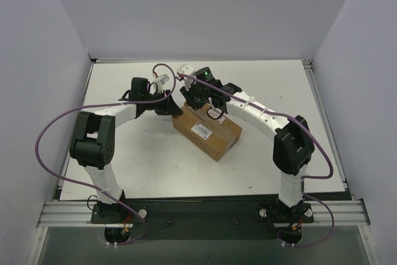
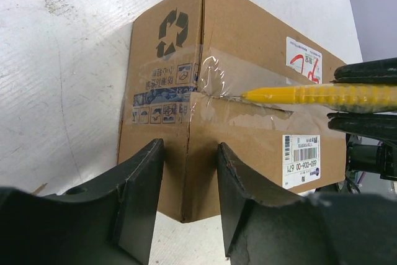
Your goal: Unpack the express box
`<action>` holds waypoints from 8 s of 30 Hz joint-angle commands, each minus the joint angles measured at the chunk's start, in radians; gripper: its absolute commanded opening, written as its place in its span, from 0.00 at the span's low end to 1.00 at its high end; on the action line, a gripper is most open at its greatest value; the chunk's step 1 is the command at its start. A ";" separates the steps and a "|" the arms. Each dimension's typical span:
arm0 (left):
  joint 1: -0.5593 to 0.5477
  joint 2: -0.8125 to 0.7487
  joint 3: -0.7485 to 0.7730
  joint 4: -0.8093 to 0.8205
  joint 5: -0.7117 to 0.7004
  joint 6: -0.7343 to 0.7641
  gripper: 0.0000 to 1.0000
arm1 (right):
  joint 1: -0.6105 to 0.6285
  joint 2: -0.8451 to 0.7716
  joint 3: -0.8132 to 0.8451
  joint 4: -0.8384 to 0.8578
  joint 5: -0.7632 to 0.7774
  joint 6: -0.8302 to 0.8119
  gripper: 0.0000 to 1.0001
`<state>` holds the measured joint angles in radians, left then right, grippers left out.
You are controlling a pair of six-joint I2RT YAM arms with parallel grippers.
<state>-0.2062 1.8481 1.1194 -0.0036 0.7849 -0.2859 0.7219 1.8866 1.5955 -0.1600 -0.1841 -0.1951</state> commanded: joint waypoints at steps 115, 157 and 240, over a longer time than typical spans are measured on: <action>-0.196 0.006 -0.270 0.516 -0.154 -0.274 0.00 | 0.042 -0.135 -0.134 -0.104 0.212 0.180 0.00; -0.191 0.025 -0.257 0.493 -0.233 -0.305 0.00 | 0.051 -0.284 -0.196 -0.322 0.265 0.226 0.00; -0.185 0.033 -0.098 0.478 -0.086 -0.196 0.26 | -0.105 -0.678 -0.497 -0.701 0.075 0.227 0.00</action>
<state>-0.3931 1.8702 0.9924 0.5209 0.6041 -0.5297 0.6865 1.2270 1.1038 -0.8219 -0.1459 0.0429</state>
